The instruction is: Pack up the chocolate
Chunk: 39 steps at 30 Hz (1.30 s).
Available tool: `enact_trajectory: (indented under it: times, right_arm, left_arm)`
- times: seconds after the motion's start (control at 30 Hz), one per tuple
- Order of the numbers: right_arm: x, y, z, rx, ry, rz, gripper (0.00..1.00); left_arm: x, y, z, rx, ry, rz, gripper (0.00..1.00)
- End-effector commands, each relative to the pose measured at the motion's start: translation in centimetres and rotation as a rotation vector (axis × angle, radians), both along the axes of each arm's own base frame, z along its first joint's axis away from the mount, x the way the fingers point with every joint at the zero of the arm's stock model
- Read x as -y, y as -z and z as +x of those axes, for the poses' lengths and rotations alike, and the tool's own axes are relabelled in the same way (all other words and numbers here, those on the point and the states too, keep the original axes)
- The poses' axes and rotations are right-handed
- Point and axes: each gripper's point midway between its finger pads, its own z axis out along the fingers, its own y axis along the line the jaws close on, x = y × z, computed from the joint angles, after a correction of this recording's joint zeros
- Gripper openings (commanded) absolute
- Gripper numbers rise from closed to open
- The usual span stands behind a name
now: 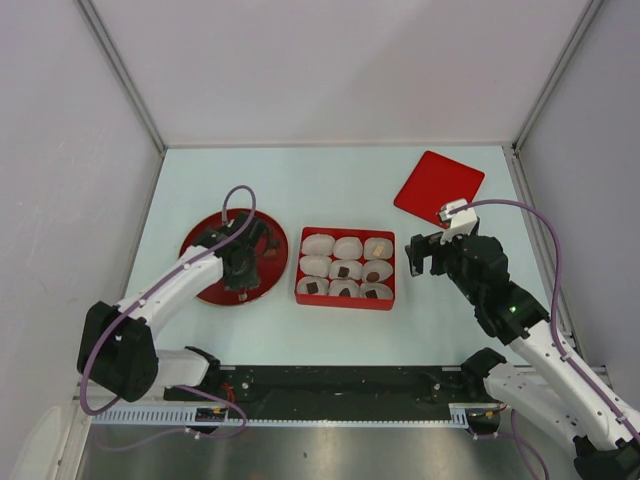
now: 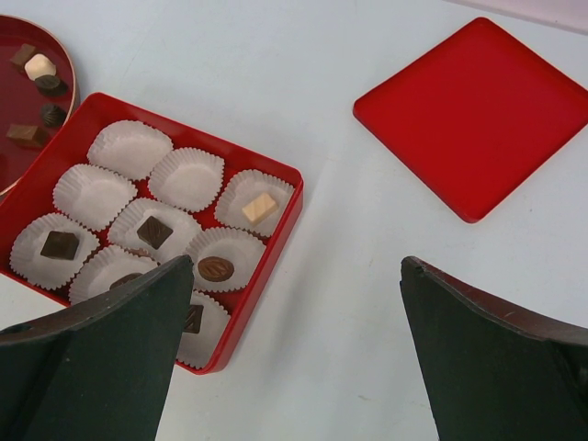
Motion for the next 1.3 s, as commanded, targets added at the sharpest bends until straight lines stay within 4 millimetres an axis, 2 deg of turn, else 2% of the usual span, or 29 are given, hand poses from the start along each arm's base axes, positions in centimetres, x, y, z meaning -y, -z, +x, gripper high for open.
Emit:
enact_trajectory:
  times: [0.0, 0.3, 0.8, 1.0, 1.13, 1.27]
  right_arm:
    - [0.0, -1.0, 0.1, 0.04, 0.006, 0.02, 1.0]
    - [0.0, -1.1, 0.1, 0.039, 0.006, 0.021, 1.0]
    - [0.1, -1.0, 0.1, 0.039, 0.012, 0.018, 1.0]
    - [0.1, -1.1, 0.1, 0.043, 0.011, 0.016, 1.0]
    - [0.1, -1.1, 0.2, 0.043, 0.013, 0.016, 1.0]
    - [0.1, -1.2, 0.2, 0.046, 0.013, 0.018, 1.0]
  left_arm:
    - [-1.3, -0.7, -0.1, 0.03, -0.036, -0.007, 0.33]
    - [-0.9, -0.5, 0.0, 0.041, -0.045, -0.048, 0.4]
    - [-0.7, 0.0, 0.8, 0.036, -0.044, -0.054, 0.4]
    - [-0.5, -0.3, 1.7, 0.035, -0.022, -0.042, 0.3]
    - [-0.5, -1.2, 2.3, 0.053, -0.012, -0.036, 0.18]
    - [-0.7, -2.3, 2.4, 0.075, -0.006, -0.028, 0.13]
